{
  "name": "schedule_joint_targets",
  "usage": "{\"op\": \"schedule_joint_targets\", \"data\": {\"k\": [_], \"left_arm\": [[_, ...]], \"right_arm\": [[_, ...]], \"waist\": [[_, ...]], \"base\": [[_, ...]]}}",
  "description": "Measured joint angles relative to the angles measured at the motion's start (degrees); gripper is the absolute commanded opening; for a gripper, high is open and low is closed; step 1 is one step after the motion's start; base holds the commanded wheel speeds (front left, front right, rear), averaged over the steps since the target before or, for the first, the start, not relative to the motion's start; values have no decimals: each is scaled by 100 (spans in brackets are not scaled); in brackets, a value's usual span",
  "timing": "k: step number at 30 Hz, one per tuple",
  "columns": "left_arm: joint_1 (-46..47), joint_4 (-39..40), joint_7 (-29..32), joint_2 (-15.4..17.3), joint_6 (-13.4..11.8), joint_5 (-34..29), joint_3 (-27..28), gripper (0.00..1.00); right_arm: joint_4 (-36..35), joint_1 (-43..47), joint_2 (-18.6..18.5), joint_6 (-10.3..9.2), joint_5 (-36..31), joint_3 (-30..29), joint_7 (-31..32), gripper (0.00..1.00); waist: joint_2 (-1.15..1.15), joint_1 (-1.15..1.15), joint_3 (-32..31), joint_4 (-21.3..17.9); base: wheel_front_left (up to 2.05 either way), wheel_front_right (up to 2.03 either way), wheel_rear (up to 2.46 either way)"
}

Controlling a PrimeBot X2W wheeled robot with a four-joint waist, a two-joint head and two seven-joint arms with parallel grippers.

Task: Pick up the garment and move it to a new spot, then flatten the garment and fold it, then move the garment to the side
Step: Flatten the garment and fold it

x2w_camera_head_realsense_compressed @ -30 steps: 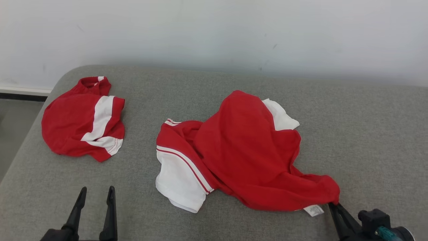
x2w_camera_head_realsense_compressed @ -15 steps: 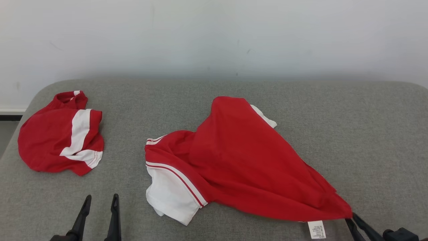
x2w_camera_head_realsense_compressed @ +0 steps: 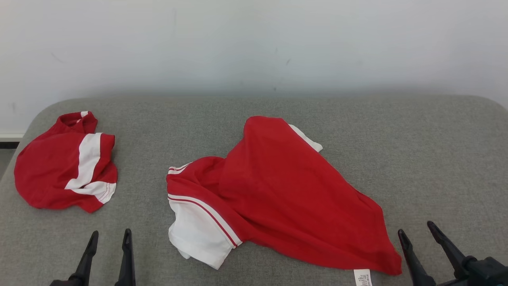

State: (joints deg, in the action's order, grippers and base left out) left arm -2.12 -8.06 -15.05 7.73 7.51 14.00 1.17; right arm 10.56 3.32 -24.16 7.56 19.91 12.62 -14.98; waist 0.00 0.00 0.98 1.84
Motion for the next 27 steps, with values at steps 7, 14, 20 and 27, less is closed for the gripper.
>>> {"op": "schedule_joint_targets", "data": {"k": [7, 14, 20, 27], "left_arm": [[-29, 87, 0, 1, 0, -56, 77, 100], [-35, 119, 0, -4, 0, -100, 116, 100], [-58, 122, 0, -3, 0, -123, 145, 100], [-135, 119, 0, -3, 0, -141, 157, 100]], "right_arm": [[-500, 190, 590, -1, -303, -605, -15, 100], [-771, 328, 1062, -1, -541, -910, -15, 100], [-893, 444, 1252, -1, -687, -947, -15, 100], [-889, 510, 1276, -1, -700, -992, -15, 100]], "waist": [[0, 0, -22, -68], [0, 0, -90, -110], [0, 0, -142, -117], [0, 0, -200, -102]], "base": [[0, 0, 0], [0, 0, 0], [0, 0, 0], [0, 0, 0]]}}
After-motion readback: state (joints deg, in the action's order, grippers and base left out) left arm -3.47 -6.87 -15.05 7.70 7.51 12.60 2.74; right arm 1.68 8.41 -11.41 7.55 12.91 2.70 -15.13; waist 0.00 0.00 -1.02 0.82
